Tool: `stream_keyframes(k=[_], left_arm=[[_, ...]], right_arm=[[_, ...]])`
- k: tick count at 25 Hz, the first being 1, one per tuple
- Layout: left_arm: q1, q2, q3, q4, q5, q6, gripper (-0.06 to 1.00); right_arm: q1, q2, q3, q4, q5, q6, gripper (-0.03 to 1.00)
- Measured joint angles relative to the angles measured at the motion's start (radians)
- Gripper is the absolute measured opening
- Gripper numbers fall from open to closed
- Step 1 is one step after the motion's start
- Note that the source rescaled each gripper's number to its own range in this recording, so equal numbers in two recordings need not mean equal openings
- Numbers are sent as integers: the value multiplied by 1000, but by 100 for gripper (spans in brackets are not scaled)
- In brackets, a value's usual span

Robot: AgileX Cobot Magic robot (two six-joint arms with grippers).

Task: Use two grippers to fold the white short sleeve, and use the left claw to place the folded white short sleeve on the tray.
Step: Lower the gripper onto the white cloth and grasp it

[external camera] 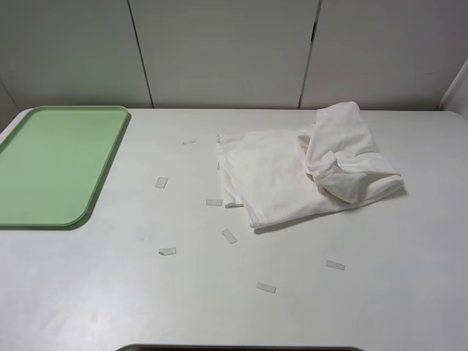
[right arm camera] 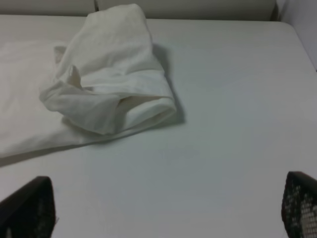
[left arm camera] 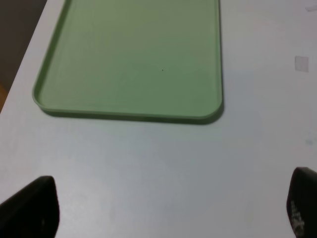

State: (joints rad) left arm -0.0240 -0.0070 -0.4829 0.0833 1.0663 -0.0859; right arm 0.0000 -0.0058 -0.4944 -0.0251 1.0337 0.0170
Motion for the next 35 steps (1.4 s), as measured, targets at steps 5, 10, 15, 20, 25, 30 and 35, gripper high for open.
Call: stream_keyframes(k=[5,10,15,20,25,30,35], left_arm=[[0,0,0,0,0,0,90],[0,0,0,0,0,0,90],[0,0,0,0,0,0,90],[0,0,0,0,0,0,90],[0,0,0,0,0,0,90],[0,0,0,0,0,0,90],[0,0,0,0,0,0,90]], right_arm=[[0,0,0,0,-2,0,100],[0,0,0,-1,-2,0,100],[0,0,0,-1,-2,-1,100],[0,0,0,-1,-2,-1,100],[0,0,0,-1,-3,-3,100],[0,0,0,-1,-7,-3,100],[0,0,0,-1,-10,-3,100]])
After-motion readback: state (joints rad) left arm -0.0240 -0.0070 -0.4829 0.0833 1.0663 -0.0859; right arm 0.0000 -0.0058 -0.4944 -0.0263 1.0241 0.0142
